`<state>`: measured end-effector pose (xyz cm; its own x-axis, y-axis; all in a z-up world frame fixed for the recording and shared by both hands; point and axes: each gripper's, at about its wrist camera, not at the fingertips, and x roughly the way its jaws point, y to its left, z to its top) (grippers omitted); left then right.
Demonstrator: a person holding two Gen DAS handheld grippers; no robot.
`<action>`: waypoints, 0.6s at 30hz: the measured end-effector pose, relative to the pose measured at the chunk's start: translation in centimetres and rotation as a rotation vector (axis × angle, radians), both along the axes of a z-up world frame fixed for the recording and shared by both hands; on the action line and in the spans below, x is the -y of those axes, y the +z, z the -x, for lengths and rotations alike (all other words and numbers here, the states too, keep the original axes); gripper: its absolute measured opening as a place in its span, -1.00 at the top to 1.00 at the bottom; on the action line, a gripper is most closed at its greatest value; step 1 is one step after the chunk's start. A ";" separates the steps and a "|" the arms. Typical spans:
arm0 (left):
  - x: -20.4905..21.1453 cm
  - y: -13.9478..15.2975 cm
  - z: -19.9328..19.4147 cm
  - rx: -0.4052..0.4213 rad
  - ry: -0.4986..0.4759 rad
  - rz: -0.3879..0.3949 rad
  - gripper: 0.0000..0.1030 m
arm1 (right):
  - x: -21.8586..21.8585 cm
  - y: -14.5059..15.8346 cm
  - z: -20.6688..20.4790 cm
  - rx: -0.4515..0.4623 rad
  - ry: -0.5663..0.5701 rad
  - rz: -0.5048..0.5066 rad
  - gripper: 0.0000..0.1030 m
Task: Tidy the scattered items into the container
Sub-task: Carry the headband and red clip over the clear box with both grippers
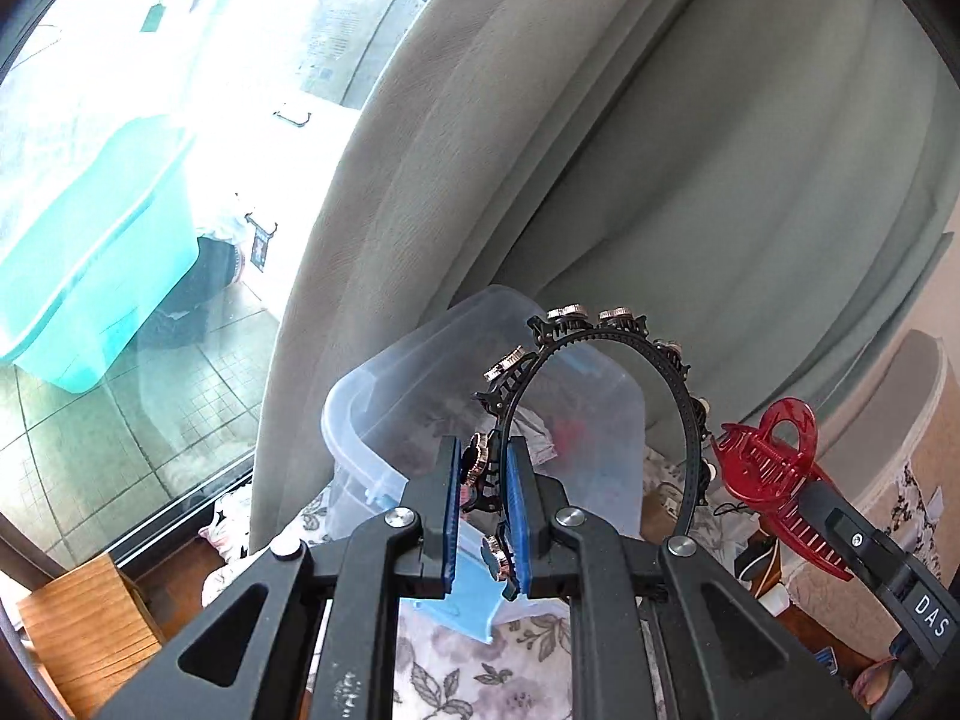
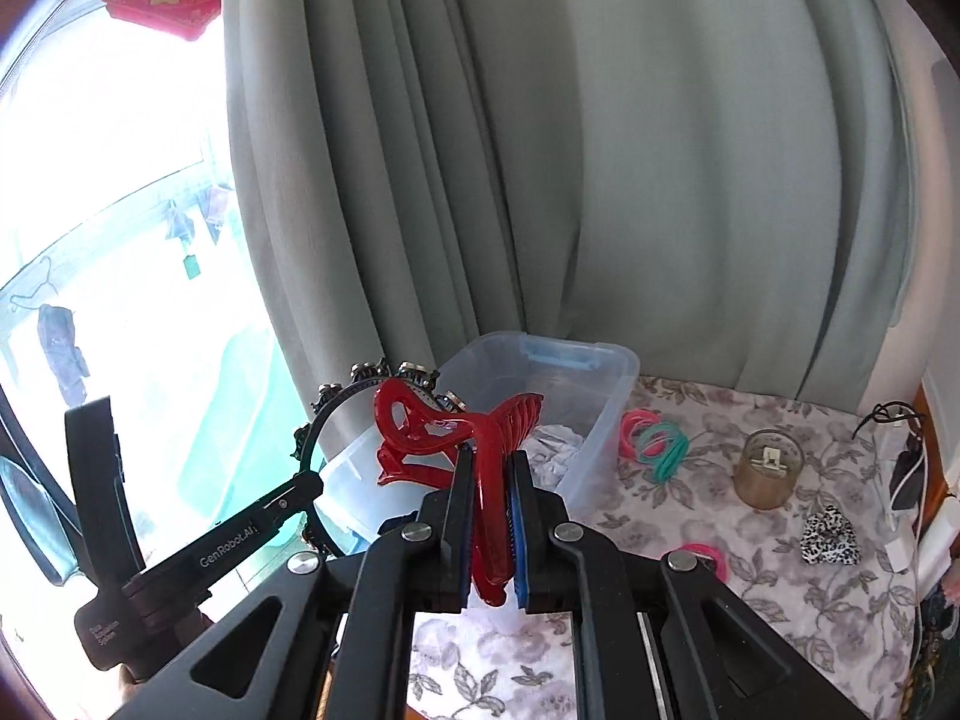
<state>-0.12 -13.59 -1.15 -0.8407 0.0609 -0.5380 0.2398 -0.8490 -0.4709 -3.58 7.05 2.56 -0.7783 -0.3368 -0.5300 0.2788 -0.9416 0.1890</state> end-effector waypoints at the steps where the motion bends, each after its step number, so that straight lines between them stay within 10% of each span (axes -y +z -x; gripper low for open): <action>1: 0.2 -0.4 0.3 0.009 0.002 -0.005 0.72 | 0.3 -0.7 0.6 0.014 0.010 -0.003 0.79; 18: 2.6 -2.6 2.4 0.050 0.034 -0.065 0.68 | 0.6 -7.0 6.2 0.161 0.020 0.012 0.79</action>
